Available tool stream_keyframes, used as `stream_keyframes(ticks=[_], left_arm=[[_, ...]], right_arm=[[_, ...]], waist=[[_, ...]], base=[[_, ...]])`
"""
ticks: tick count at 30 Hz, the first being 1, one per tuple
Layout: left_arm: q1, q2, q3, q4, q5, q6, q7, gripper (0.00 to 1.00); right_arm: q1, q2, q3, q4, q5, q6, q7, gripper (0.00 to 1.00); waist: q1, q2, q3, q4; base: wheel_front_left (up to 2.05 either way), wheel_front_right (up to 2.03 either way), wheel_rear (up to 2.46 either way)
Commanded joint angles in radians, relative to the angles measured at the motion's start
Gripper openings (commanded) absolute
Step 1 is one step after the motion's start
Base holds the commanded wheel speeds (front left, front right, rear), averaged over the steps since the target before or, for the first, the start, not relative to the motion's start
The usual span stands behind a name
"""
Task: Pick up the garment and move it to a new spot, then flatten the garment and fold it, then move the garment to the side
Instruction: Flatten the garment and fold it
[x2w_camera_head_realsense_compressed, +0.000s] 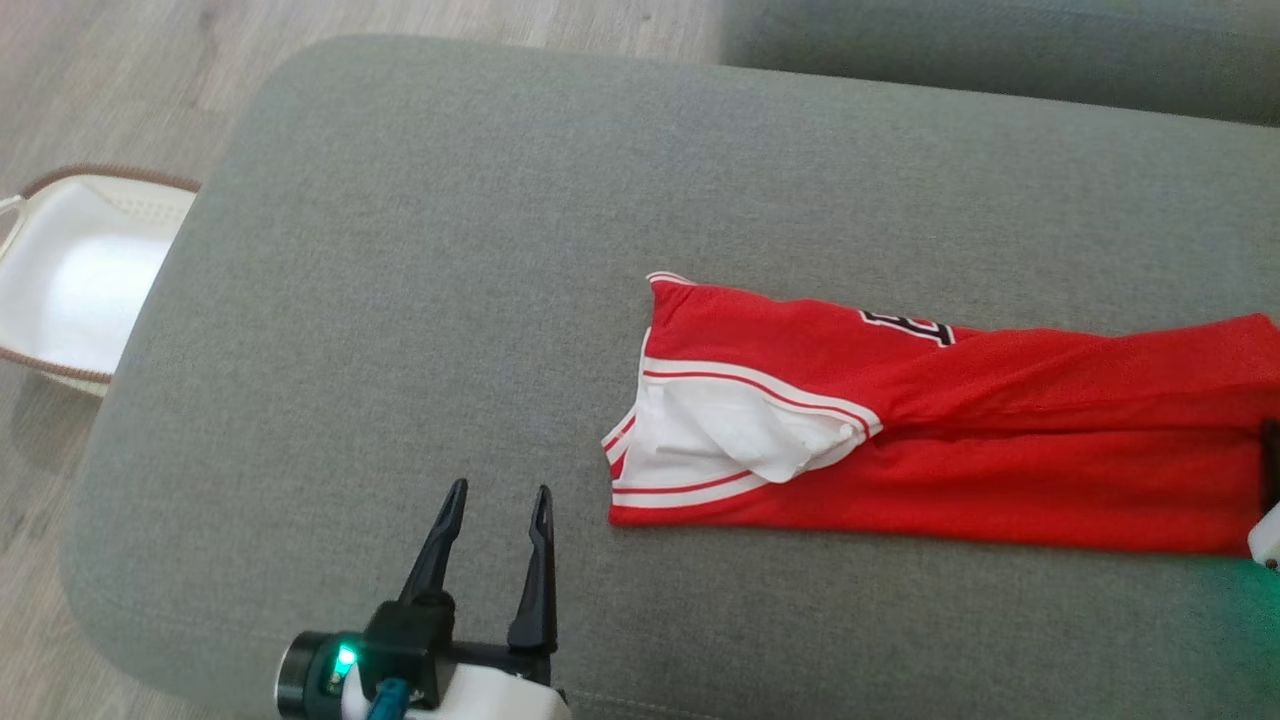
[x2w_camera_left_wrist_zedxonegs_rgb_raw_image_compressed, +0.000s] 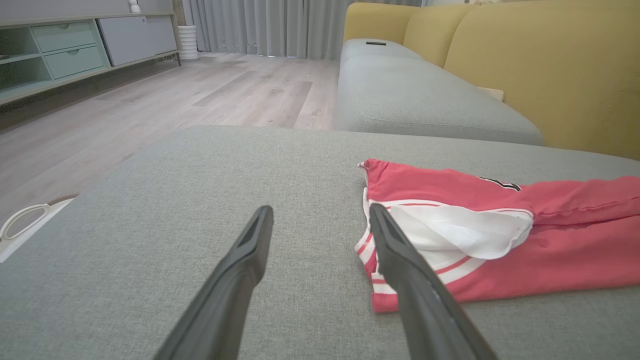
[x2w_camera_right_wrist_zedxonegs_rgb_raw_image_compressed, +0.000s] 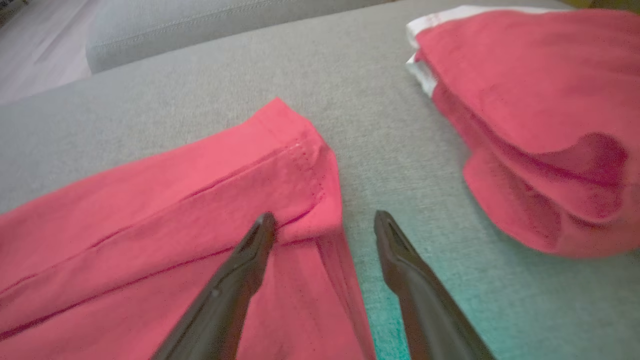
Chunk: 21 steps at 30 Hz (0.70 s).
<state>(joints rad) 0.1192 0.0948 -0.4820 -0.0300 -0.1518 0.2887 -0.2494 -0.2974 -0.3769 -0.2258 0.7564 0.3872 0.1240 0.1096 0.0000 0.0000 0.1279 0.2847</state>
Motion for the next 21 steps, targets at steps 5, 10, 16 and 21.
stream_keyframes(ticks=[5,10,16,21], left_arm=[[-0.038,-0.023,0.044,-0.019,0.024,-0.026,-0.012,1.00],[-0.037,-0.030,0.059,-0.014,0.032,-0.045,-0.012,1.00],[-0.036,-0.034,0.073,-0.008,0.045,-0.065,-0.012,1.00],[-0.033,-0.036,0.089,-0.006,0.058,-0.076,-0.012,1.00]], right_arm=[[-0.043,-0.019,0.013,0.041,-0.001,0.007,0.069,1.00],[-0.041,0.001,0.060,0.038,0.056,0.007,0.108,0.00],[-0.038,-0.023,0.097,0.021,0.068,0.007,0.057,0.00],[-0.050,-0.063,0.113,0.002,0.054,0.007,0.023,0.00]], waist=[[0.0000,0.0000,0.014,0.010],[0.0000,0.0000,0.003,-0.013],[0.0000,0.0000,-0.022,-0.056],[0.0000,0.0000,-0.040,-0.106]], base=[[0.00,0.00,0.00],[0.00,0.00,0.00],[0.00,0.00,0.00],[0.00,0.00,0.00]])
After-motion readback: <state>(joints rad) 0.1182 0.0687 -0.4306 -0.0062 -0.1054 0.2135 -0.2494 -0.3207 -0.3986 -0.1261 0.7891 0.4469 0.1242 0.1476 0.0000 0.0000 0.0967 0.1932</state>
